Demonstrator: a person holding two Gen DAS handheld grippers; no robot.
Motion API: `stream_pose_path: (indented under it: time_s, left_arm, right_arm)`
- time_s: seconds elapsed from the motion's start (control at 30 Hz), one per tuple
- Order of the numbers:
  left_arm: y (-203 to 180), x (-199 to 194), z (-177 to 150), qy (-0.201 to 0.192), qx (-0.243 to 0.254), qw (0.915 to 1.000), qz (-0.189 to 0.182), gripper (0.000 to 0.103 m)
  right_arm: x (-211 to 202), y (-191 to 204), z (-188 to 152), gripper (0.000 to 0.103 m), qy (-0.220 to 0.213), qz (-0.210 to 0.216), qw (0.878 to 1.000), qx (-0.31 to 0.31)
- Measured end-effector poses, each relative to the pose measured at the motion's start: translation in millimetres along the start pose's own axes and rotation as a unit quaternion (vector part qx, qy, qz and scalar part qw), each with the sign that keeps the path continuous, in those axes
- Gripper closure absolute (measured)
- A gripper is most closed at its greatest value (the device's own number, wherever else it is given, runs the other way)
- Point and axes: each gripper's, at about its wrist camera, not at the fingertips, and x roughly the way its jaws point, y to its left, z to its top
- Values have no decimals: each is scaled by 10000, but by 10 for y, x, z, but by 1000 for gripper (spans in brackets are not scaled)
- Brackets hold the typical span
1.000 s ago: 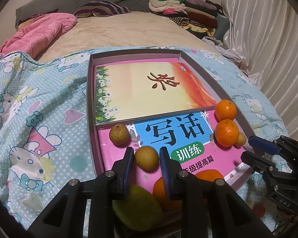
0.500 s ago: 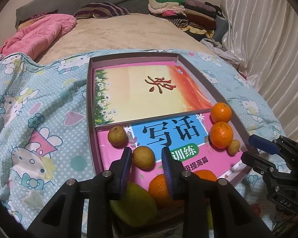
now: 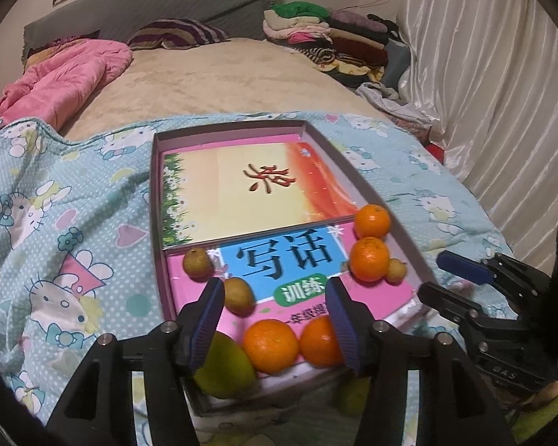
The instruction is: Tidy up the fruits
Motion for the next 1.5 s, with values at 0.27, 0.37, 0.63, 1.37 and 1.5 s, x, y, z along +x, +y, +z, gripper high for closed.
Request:
stream_pose_path:
  time_s: [0.27, 0.37, 0.63, 1.37, 1.5]
  left_arm:
    - [-182, -191, -46, -170, 138, 9998, 5, 33]
    - [-215, -244, -72, -176, 130, 9998, -35, 31]
    - [-282, -396, -142, -264, 160, 9995, -6, 27]
    - [-602, -612, -330, -360, 478, 9981, -157, 24]
    - [-626, -608, -405, -288, 463, 9983, -210, 24]
  right_arm:
    - [-146, -51, 17, 47, -226, -17, 9997, 100]
    - [-198, -48, 28, 44, -289, -69, 9995, 92]
    - [-399, -31, 38, 40, -572, -116, 9982, 110]
    - [-897, 66, -290, 32, -905, -104, 9955, 250]
    - [-905, 63, -322, 32, -887, -94, 9956, 285]
